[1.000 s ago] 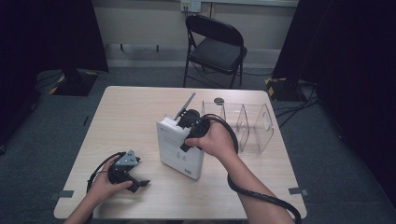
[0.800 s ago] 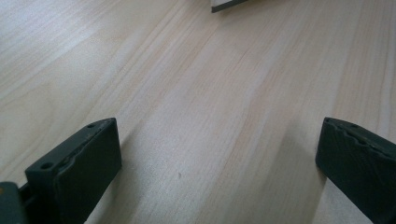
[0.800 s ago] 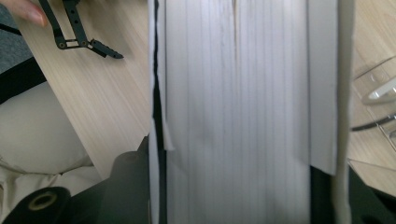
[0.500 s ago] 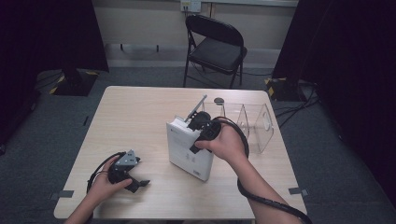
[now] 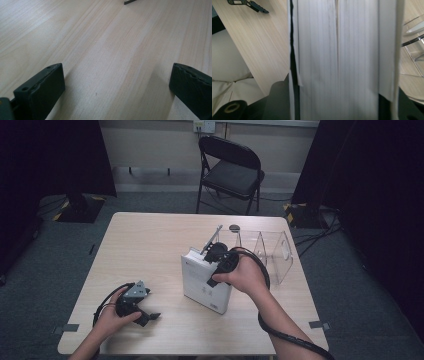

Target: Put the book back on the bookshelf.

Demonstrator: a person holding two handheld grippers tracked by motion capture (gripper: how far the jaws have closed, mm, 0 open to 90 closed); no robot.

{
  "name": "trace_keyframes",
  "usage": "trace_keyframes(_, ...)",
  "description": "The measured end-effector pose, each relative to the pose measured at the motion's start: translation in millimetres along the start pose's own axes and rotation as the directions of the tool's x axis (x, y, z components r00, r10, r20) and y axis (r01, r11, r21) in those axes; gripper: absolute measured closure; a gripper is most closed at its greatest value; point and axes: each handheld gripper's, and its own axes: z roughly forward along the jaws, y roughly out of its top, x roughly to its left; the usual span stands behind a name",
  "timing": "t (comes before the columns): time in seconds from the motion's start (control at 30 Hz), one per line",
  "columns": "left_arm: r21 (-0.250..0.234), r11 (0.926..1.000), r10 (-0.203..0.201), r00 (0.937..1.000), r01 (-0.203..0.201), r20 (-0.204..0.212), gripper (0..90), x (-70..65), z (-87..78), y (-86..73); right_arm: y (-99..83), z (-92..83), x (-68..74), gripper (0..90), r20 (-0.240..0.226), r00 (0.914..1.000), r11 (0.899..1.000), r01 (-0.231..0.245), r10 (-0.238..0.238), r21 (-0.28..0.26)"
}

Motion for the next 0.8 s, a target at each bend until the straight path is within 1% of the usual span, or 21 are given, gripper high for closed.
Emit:
trace_keyframes(0.07,0.001,1.0000,0.000,1.0000,0.000,0.000,0.0,0.0,0.0,0.0,1.9,0.8,0.1,49.8,-0.001,1.0000,1.000,-0.004,0.004,0.017)
trace_keyframes(0.13,-0.001,1.0000,0.001,1.0000,-0.001,0.000,0.0,0.0,0.0,0.0,3.3,1.4,-0.3,50.5,-0.002,1.0000,1.000,0.003,-0.003,0.031)
trace_keyframes(0.23,-0.001,1.0000,0.001,1.0000,-0.001,0.000,0.0,0.0,0.0,0.0,3.5,1.2,-0.8,51.6,-0.004,0.9999,0.999,0.011,-0.011,0.032)
trace_keyframes(0.4,0.000,1.0000,0.000,1.0000,0.000,0.000,0.0,0.1,0.0,0.0,2.2,0.6,2.0,52.2,0.009,1.0000,1.000,0.004,-0.004,0.020)
trace_keyframes(0.43,-0.001,1.0000,0.001,1.0000,-0.001,0.000,0.0,0.1,0.0,0.1,1.7,0.4,1.9,52.3,0.006,1.0000,1.000,0.003,-0.003,0.019)
trace_keyframes(0.5,0.000,1.0000,0.000,1.0000,0.000,0.001,0.0,0.1,0.0,0.1,0.1,-0.4,0.8,52.3,0.003,0.9999,1.000,-0.013,0.013,0.013)
trace_keyframes(0.53,0.000,1.0000,0.001,1.0000,-0.001,0.002,0.0,0.2,0.0,0.1,-0.7,-1.1,0.1,52.3,-0.006,0.9994,0.999,-0.033,0.033,0.012)
trace_keyframes(0.63,0.000,1.0000,0.002,1.0000,-0.002,0.002,0.0,0.4,0.0,0.1,-4.2,-3.3,-1.1,52.3,-0.004,0.9991,0.999,-0.041,0.041,0.013)
trace_keyframes(0.67,0.000,1.0000,0.002,1.0000,-0.002,0.002,0.0,0.4,0.0,0.1,-5.5,-4.1,-1.7,52.3,-0.012,0.9990,0.999,-0.042,0.042,0.010)
trace_keyframes(0.8,0.000,1.0000,0.002,1.0000,-0.002,0.002,0.0,0.4,0.0,0.1,-10.0,-11.5,-2.4,52.3,-0.006,0.9985,0.999,-0.054,0.054,0.000)
